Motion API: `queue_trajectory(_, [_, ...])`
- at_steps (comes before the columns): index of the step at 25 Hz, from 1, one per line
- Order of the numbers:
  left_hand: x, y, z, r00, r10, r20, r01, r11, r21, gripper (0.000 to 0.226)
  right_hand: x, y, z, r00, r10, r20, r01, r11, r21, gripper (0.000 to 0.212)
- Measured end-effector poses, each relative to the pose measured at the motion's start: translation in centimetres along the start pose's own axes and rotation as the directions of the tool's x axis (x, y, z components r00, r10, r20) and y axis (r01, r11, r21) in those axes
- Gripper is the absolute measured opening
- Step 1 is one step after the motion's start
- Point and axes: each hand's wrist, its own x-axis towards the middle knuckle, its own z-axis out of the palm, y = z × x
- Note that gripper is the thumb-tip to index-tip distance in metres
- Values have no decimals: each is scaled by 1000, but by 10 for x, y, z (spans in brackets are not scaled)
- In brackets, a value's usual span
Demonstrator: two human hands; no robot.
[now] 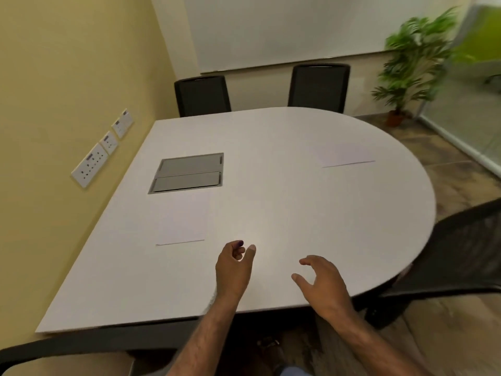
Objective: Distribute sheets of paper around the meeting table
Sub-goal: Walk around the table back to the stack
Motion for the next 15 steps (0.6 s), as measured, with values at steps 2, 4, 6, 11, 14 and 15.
queue_trajectory(2, [-34,-5,19,996,58,68,-63,995,79,40,-28,14,-18,999,-13,-31,12,999,-39,47])
queue_trajectory(4, [-70,-10,40,979,128,160,-154,975,162,50,-56,30,-37,996,-5,-84,-1,997,-78,50])
queue_trajectory(6, [-100,-16,59,942,216,258,-279,931,236,61,-79,50,-53,991,3,-133,-20,992,-126,53])
queue_trajectory(11, [-158,-24,110,716,444,539,-660,682,315,69,-131,111,-99,976,54,-213,-101,970,-219,57])
queue_trajectory(14, [-193,-25,152,509,467,723,-826,502,257,71,-168,156,-132,956,126,-264,-188,955,-228,61])
queue_trajectory(15, [-204,-24,166,449,471,759,-861,454,228,72,-180,173,-142,947,144,-286,-213,951,-226,62])
